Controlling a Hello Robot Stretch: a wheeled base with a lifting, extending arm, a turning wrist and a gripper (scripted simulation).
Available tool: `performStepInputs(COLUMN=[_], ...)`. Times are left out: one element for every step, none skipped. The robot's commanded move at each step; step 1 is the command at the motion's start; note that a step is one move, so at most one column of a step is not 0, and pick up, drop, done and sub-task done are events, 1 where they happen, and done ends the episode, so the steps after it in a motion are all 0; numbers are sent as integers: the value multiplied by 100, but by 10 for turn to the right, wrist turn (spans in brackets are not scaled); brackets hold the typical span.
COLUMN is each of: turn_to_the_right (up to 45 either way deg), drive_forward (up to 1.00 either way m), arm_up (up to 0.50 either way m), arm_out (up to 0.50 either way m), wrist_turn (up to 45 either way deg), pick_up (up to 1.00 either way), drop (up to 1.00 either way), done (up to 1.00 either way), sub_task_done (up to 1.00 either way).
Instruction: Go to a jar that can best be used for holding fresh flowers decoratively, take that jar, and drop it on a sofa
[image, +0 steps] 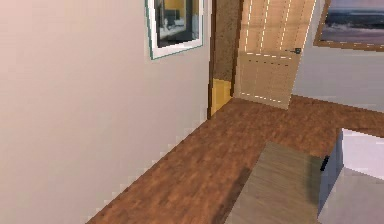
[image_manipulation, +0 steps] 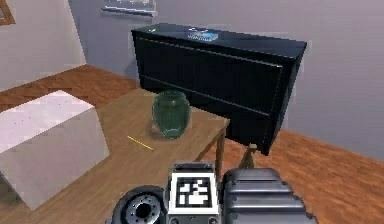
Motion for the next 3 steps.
performStepInputs(turn_to_the_right=[0,0,0], drive_forward=[0,0,0], arm_up=[0,0,0], arm_out=[48,0,0], wrist_turn=[0,450,450], pick_up=[0,0,0], drop=[0,0,0], done=[0,0,0], sub_task_done=[0,0,0])
